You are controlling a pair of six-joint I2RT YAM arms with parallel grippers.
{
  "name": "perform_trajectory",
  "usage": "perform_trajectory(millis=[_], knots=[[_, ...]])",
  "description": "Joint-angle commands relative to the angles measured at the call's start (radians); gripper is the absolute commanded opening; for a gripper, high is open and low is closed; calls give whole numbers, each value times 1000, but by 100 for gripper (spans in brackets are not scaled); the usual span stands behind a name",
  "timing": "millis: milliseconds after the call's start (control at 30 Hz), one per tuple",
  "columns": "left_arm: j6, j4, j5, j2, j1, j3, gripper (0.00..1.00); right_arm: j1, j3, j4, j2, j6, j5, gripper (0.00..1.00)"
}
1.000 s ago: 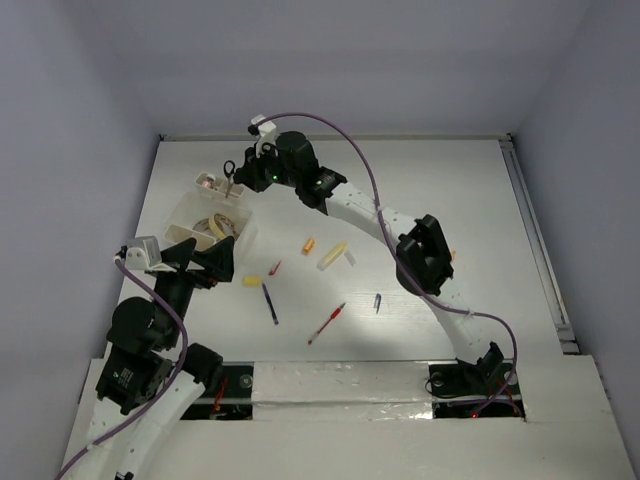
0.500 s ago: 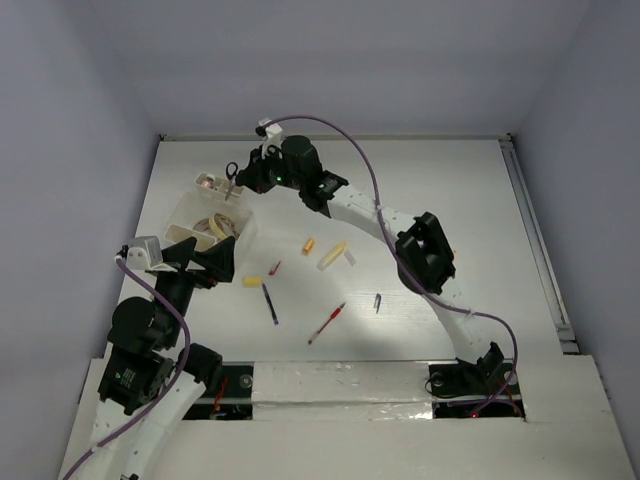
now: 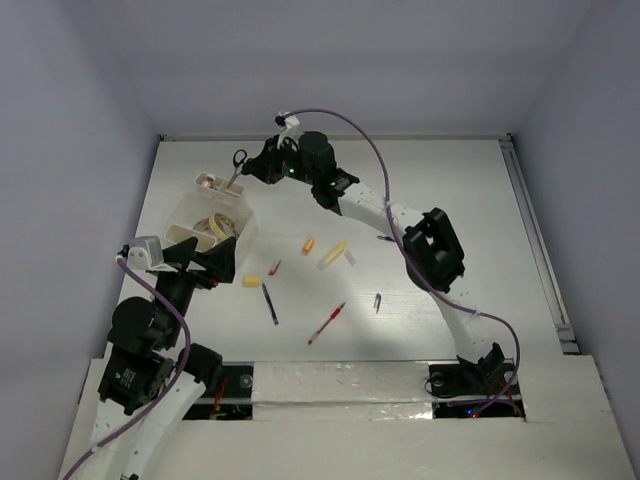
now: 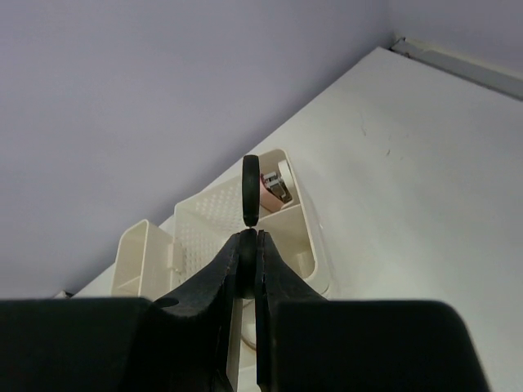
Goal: Sort the stationery into containers
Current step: Place the scissors in the storage box.
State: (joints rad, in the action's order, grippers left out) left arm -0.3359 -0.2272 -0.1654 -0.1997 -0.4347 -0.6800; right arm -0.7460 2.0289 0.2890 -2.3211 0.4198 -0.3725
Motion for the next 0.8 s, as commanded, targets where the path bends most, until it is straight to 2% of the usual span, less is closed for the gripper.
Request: perform_trajectory(millis=[0, 233, 400, 767], knots=[[17, 52, 12, 5, 5, 7, 99, 17, -6, 104, 72, 37, -17, 0], [17, 57, 15, 5, 5, 7, 99, 17, 92, 1, -14, 1, -11, 0], [18, 55, 10, 6, 14, 5, 99, 17, 106, -8, -55, -3, -35, 0], [20, 57, 15, -1, 14, 5, 99, -16, 189, -128, -83, -102, 15, 0]])
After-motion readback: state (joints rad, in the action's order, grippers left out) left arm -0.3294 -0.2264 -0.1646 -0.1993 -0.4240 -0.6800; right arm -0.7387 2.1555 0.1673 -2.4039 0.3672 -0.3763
